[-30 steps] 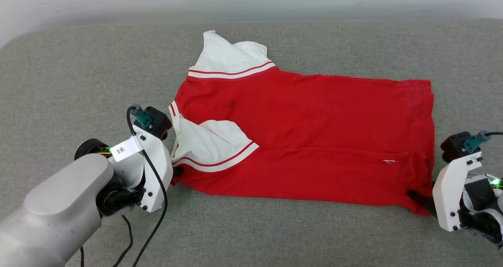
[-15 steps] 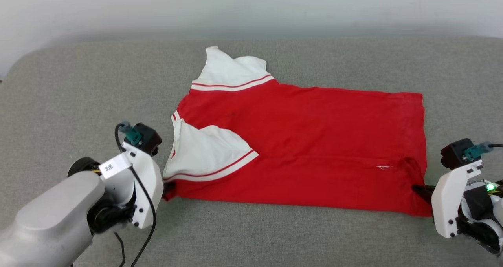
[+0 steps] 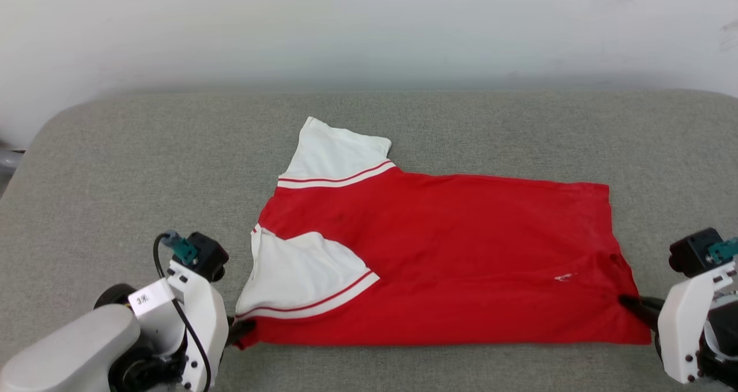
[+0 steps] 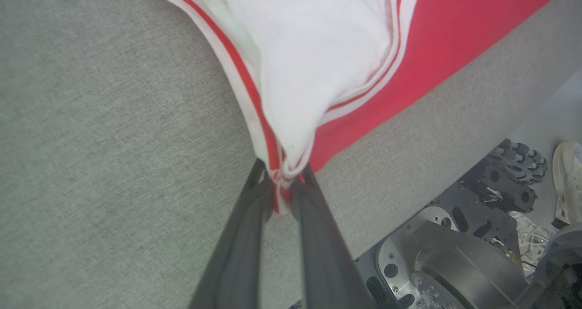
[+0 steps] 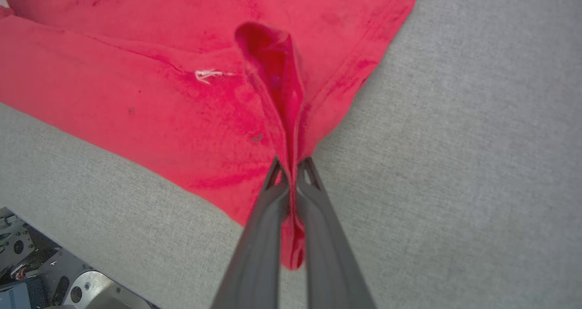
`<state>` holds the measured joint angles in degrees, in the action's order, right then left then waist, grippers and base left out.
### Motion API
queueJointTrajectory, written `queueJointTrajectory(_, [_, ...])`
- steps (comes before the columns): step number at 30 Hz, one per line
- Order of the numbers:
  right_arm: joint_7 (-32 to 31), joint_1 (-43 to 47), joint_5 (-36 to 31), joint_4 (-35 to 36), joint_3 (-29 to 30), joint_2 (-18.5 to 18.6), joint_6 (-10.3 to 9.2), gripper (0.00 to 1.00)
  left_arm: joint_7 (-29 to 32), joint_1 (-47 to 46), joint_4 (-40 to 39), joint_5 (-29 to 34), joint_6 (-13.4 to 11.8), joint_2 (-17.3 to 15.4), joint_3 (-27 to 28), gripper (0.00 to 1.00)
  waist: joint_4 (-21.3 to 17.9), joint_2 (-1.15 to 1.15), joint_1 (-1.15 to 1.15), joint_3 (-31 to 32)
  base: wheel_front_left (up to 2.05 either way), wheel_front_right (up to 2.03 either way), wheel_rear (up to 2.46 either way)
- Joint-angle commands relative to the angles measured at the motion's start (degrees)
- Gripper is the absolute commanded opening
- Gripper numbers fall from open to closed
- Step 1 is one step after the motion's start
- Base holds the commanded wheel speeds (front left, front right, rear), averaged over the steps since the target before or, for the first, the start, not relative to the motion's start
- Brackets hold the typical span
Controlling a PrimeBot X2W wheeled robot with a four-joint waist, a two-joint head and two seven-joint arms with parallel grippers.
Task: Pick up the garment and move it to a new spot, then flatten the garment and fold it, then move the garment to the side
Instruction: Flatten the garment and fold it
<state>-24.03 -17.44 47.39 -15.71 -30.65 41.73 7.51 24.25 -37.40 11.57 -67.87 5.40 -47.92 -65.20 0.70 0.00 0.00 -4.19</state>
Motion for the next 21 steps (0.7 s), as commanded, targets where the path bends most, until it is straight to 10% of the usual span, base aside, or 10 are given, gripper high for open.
queueJointTrajectory(1, [-0.8, 1.8, 0.4, 0.9, 1.0, 0.6, -0.05, 0.00, -0.4, 1.6, -0.9, -0.5, -0.7, -0.5, -0.2, 0.00, 0.1, 0.00, 0.00, 0.1, 0.00, 0.00, 0.00])
queueJointTrajectory(19, [-2.1, 6.0, -3.3, -4.7, 7.1, -6.4, -0.05, 0.00, -2.9, 4.4, 6.4, -1.4, -0.9, 3.3, -1.1, 0.00, -0.2, 0.00, 0.00, -3.7, 0.00, 0.00, 0.00])
queueJointTrajectory(21, [-0.4, 6.0, -3.7, -5.2, 7.3, -7.1, -0.05, 0.28, -3.5, 4.4, 7.3, -1.6, -0.6, 3.6, -1.0, 0.00, -0.1, 0.00, 0.00, -3.2, 0.00, 0.00, 0.00])
